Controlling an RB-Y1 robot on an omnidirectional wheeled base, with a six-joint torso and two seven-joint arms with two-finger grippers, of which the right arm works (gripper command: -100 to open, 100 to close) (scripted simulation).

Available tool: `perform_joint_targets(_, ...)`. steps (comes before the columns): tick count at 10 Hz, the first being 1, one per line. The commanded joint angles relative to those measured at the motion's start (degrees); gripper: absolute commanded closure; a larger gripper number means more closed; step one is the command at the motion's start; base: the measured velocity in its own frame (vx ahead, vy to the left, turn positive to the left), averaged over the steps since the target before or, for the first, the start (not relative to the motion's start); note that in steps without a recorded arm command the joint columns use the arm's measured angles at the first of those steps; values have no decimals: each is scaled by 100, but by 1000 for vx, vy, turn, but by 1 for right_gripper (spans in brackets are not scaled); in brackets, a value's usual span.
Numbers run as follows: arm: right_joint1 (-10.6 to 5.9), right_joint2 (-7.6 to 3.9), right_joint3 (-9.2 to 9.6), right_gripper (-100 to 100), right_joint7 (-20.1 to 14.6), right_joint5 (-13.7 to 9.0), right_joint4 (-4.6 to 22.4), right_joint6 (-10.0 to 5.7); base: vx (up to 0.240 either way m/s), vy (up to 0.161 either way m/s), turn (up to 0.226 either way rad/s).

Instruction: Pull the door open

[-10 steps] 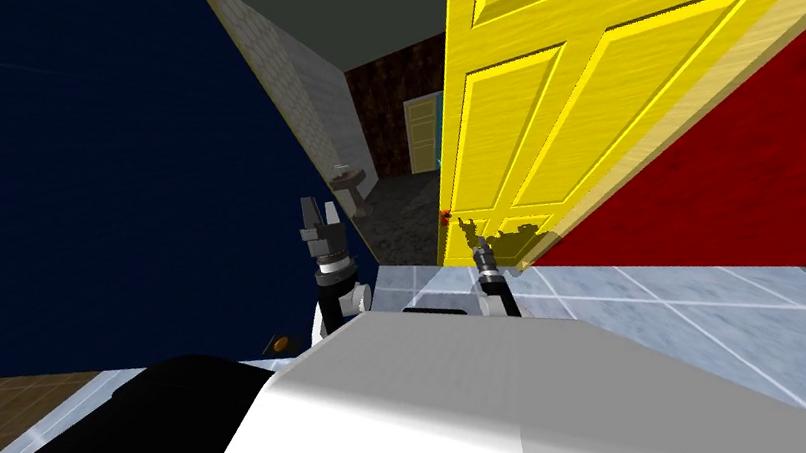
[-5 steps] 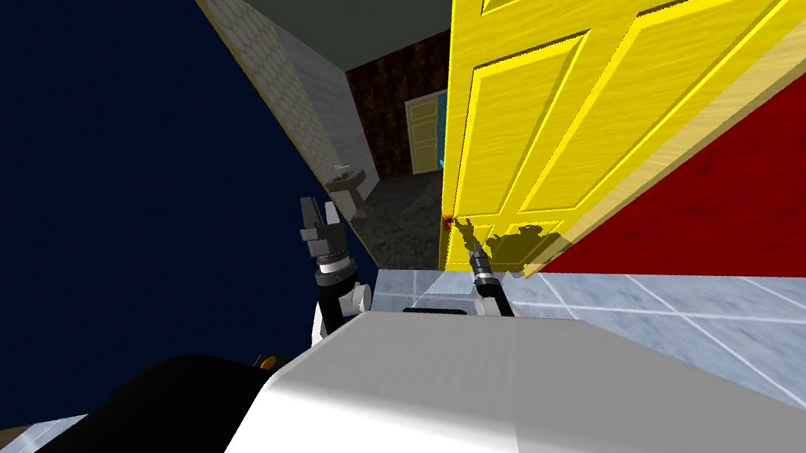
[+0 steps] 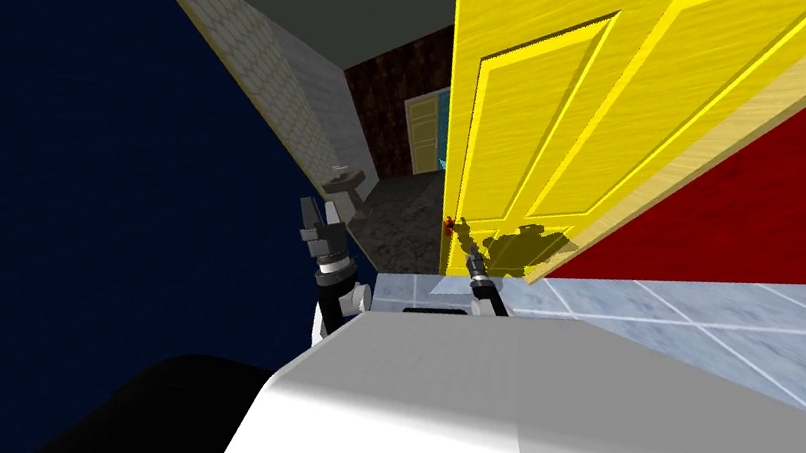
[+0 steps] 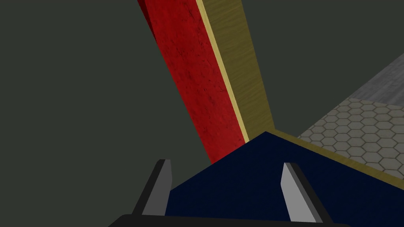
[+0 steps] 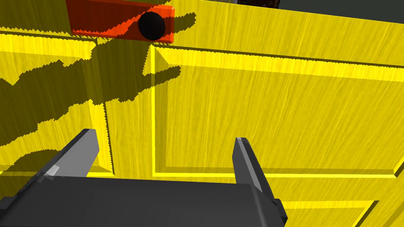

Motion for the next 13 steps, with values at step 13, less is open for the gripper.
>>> perform_joint_targets(13, -80, -467, -156, -100, -407, -220, 756, -224, 58, 81, 30)
